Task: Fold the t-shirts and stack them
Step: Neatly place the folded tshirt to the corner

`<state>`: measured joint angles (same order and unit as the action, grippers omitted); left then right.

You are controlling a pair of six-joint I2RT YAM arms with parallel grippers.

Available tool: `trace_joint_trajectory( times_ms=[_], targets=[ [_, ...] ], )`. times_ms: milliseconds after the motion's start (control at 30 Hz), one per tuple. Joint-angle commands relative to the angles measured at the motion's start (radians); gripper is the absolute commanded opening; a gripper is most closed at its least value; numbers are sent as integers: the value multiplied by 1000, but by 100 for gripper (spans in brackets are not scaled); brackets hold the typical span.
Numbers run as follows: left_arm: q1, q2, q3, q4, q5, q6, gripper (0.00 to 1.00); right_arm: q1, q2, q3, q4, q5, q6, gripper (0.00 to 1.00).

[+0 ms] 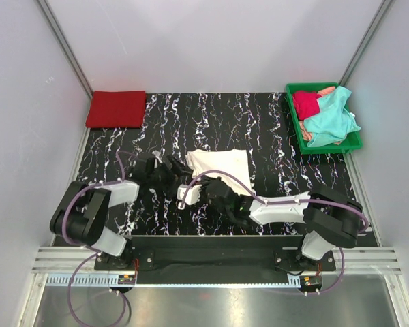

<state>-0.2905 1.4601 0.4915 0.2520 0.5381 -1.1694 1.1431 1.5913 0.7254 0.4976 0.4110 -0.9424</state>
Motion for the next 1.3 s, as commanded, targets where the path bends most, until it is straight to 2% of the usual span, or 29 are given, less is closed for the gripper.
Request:
trace_joint_trajectory(
  times_ms=[0, 200, 300, 567, 600, 733, 800, 867, 900, 967, 1067, 1267],
  targets=[
    [-25, 69, 76, 176, -46, -102, 99, -20, -42, 20, -24, -54, 30, 0],
    [-67, 236, 150, 240, -70, -173, 99, -36, -71, 9, -27, -69, 53, 0],
    [-67, 256, 133, 354, -66, -229, 99, -54, -79, 9, -22, -70, 74, 0],
    [-67, 56, 73, 164, -193, -228, 98, -77, -103, 3, -22, -83, 99, 0],
    [-67, 18, 90, 62, -199, -190, 95, -78, -99, 2, -19, -83, 99, 0],
    [-67, -35, 179, -183, -217, -110, 91, -88, -100, 0, -17, -94, 97, 0],
    [-65, -53, 179, -204, -216, -119, 90, -91, -99, 0, -13, -92, 102, 0],
    [-67, -60, 156, -148, -222, -139, 97, -94, -100, -1, -16, -92, 109, 0],
    [-67, -49, 136, -57, -216, -160, 99, -94, -105, 0, -22, -97, 114, 0],
    [-67, -5, 156, -10, -167, -171, 99, -94, -105, 2, -25, -98, 117, 0],
    [-68, 142, 254, -19, -99, -153, 99, -94, -103, 8, -27, -100, 114, 0],
    [-72, 229, 317, -66, -105, -217, 99, -95, -106, 8, -30, -103, 117, 0]
  ],
)
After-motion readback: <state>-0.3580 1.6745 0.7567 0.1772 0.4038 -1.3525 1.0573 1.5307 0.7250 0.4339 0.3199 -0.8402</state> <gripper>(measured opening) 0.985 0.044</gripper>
